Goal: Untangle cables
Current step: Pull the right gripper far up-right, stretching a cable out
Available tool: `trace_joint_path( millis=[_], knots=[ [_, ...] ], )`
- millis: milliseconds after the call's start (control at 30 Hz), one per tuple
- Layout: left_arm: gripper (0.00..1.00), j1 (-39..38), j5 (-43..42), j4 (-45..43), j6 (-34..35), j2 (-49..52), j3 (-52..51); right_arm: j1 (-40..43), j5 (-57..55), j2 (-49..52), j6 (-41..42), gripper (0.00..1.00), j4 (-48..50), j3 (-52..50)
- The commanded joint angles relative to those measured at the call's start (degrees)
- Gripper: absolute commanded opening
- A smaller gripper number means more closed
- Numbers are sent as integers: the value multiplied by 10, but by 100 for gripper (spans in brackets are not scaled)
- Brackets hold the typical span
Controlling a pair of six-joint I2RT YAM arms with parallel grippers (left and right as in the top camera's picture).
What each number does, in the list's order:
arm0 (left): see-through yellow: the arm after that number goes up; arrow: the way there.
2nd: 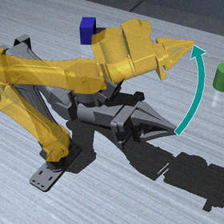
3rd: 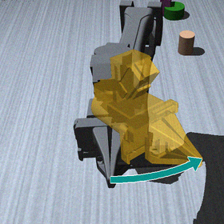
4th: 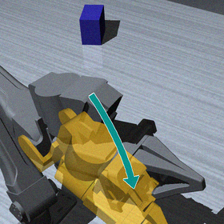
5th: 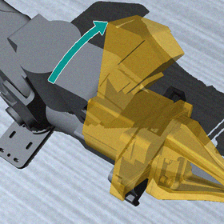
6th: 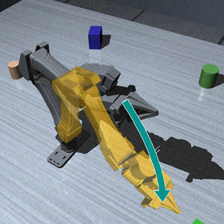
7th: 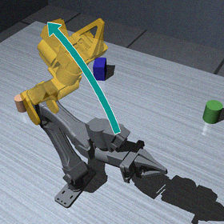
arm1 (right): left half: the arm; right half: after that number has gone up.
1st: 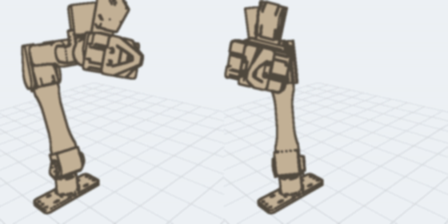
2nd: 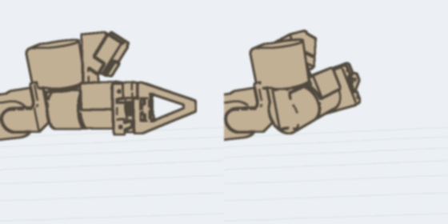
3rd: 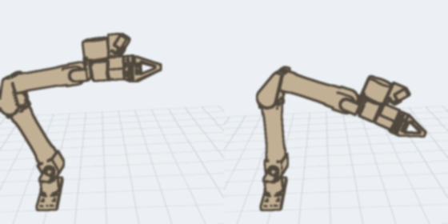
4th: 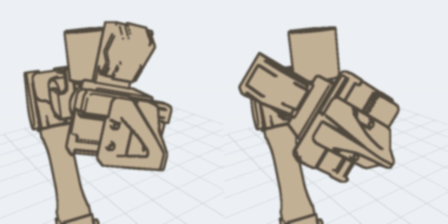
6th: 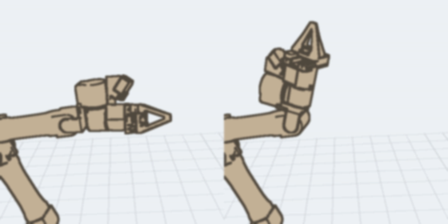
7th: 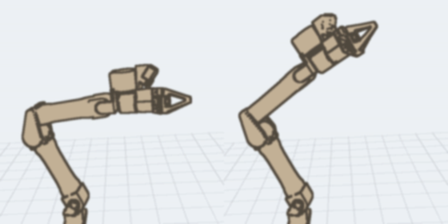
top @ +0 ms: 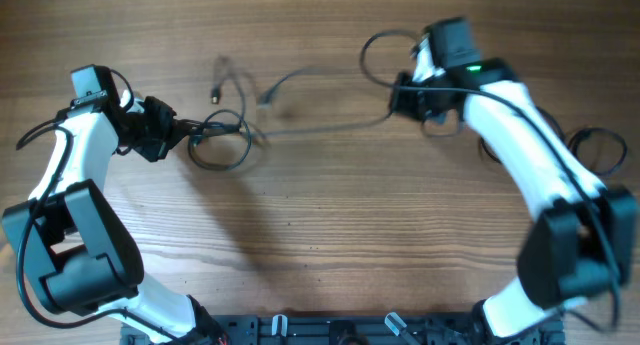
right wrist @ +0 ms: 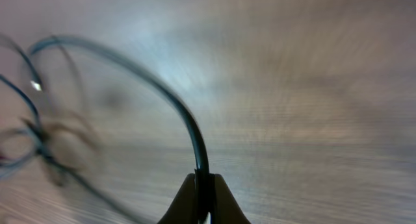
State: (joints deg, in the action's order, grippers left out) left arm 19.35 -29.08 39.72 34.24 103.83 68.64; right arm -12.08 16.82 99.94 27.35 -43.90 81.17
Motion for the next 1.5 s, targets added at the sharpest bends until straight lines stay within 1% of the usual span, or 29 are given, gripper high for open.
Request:
trace_joint_path(
  millis=[0,33,67,133,200,267,367,433,467,567,733,800,900,967,1067,1233,1267,1333,1367,1433,1467],
  knots=[
    [4,14,64,-3,3,8,7,46,-44,-106,-41,4,16,38],
    [4,14,77,-1,14,8,7,54,-44,-127,-66,4,25,38],
    [4,14,87,2,24,9,7,61,-57,-141,-69,4,27,38],
    [4,13,88,2,25,9,7,71,-70,-152,-62,4,19,37],
    [4,8,88,2,25,9,6,77,-96,-149,-53,4,-8,37],
    [4,7,91,2,25,9,6,79,-206,-145,-15,4,-52,37],
    [4,10,122,2,27,9,6,91,-403,-138,46,4,-113,36],
    [4,12,146,5,47,9,6,119,-473,-136,76,4,-128,36],
    [4,12,194,12,72,9,6,155,-467,-133,82,4,-118,36],
    [4,14,199,15,72,9,6,189,-468,-130,104,4,-112,36],
    [4,26,200,18,78,9,6,245,-452,-105,104,4,-85,36],
    [4,26,200,19,83,9,6,255,-426,-91,99,4,-82,36],
    [4,26,200,19,83,9,6,260,-386,-62,62,4,-73,36],
    [4,26,200,19,83,9,6,260,-384,-41,50,4,-64,36],
    [4,26,197,19,83,9,6,260,-383,-8,11,4,-50,36],
    [4,17,195,16,83,9,6,260,-378,31,-19,5,-52,36],
    [4,14,195,16,83,9,6,260,-379,36,-19,10,-52,36],
    [4,9,196,13,82,9,6,260,-378,37,-19,27,-54,36],
    [4,6,196,12,82,9,6,260,-373,37,-19,40,-56,36],
    [4,1,196,10,82,9,6,260,-341,37,-21,72,-58,36],
    [4,-2,195,8,82,9,6,260,-305,37,-34,82,-58,36]
  ],
)
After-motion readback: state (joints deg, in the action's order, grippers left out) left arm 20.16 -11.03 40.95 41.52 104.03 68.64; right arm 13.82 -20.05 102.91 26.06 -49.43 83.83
